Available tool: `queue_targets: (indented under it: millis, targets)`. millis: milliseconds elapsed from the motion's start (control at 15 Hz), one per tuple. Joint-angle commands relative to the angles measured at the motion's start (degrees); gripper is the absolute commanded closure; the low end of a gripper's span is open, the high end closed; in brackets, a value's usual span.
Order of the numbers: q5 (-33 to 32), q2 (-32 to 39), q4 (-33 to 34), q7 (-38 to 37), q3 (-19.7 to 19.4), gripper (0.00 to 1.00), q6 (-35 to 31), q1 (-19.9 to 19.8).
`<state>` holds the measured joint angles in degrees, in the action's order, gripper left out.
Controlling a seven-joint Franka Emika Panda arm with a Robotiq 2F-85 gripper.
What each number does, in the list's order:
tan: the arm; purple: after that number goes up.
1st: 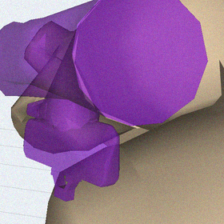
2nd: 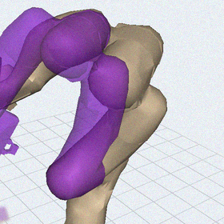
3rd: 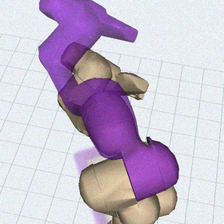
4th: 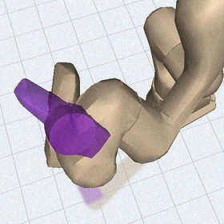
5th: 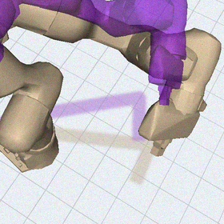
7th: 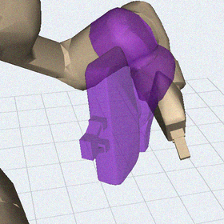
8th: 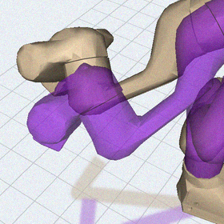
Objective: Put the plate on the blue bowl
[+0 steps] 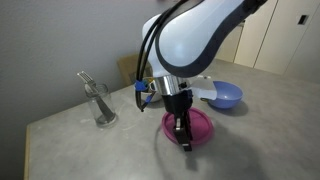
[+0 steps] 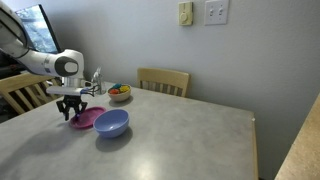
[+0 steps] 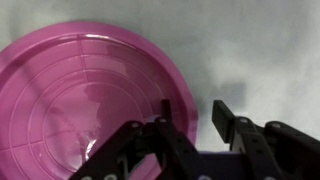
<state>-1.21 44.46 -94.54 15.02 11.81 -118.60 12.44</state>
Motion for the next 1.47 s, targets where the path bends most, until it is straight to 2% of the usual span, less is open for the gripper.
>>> queue_targets:
  millis: [0, 200, 267, 400, 800, 1400]
  targets:
    - [-1.7, 0.5, 1.0, -2.4, -1.0, 0.79, 0.7, 0.9]
    - [-2.1, 0.6, 1.3, -3.1, -1.1, 0.99, 0.8, 0.8]
    - [-2.1, 0.5, 1.2, -3.4, -1.2, 1.00, 0.6, 0.7]
    - [-1.9, 0.3, 1.5, -4.0, -1.2, 0.97, 0.6, 0.6]
    - [-2.8, -1.0, 2.4, -6.0, -1.5, 0.97, 3.6, 2.0]
    - [-11.8, -0.9, 11.4, -18.9, -4.7, 0.97, 19.9, 9.4]
